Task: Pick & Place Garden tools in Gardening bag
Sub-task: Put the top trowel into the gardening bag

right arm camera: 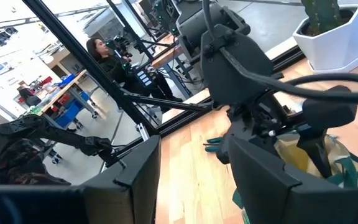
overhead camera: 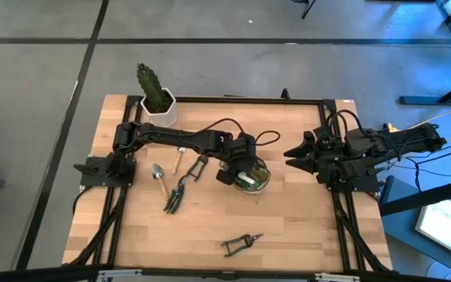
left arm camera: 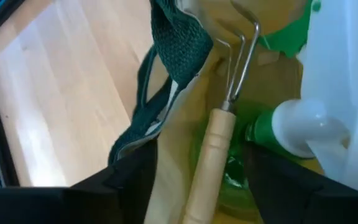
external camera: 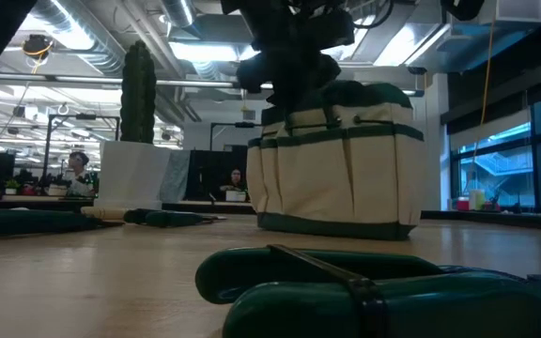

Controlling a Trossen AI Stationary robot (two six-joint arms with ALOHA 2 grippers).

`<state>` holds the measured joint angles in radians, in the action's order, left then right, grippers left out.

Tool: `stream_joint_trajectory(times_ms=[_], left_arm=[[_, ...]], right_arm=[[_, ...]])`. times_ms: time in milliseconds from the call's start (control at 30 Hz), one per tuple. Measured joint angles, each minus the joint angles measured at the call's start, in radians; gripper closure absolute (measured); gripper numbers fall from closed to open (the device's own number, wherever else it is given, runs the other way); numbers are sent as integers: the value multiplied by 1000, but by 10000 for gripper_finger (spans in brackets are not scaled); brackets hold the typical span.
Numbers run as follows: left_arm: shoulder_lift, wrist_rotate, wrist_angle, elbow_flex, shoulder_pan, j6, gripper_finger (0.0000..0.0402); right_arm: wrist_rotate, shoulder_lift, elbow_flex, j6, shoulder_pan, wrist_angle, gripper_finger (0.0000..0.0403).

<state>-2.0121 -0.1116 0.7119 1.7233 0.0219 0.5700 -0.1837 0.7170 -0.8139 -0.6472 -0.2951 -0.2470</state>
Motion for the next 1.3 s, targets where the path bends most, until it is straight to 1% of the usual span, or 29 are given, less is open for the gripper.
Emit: stream_joint_trajectory(times_ms=[67,167,333,467,600,700,733,867,967,1033,1100,1167,1300], left_arm=[[0,-1,1,19,0,-13,153],[8,-1,1,52,3,-36,149],[44,-5,-2,110,31,-64,157],[92,-6,-4,129,56,-101,164],[160,-6,0,129,82,-176,169],[212,2,3,130,107,-268,176],[228,28,3,130,117,-306,178],[275,239,19,130,153,-503,185],[292,388,76,130,162,-633,188],[297,447,133,130,163,-718,191],[299,473,208,130,151,-788,194],[299,467,281,130,130,-839,199],[299,377,395,130,56,-926,213]], right_arm=[[0,0,0,0,0,0,210],[0,0,0,0,0,0,210],[0,0,0,0,0,-1,210],[0,0,0,0,0,-4,210],[0,0,0,0,0,-5,210],[0,0,0,0,0,-5,210],[0,0,0,1,0,-5,210],[-7,0,0,-13,0,-1,210],[-2,0,0,-28,0,9,210],[1,0,0,-44,0,11,210],[8,0,0,-53,0,11,210],[28,0,0,-61,0,11,210],[54,0,0,-101,0,11,210]])
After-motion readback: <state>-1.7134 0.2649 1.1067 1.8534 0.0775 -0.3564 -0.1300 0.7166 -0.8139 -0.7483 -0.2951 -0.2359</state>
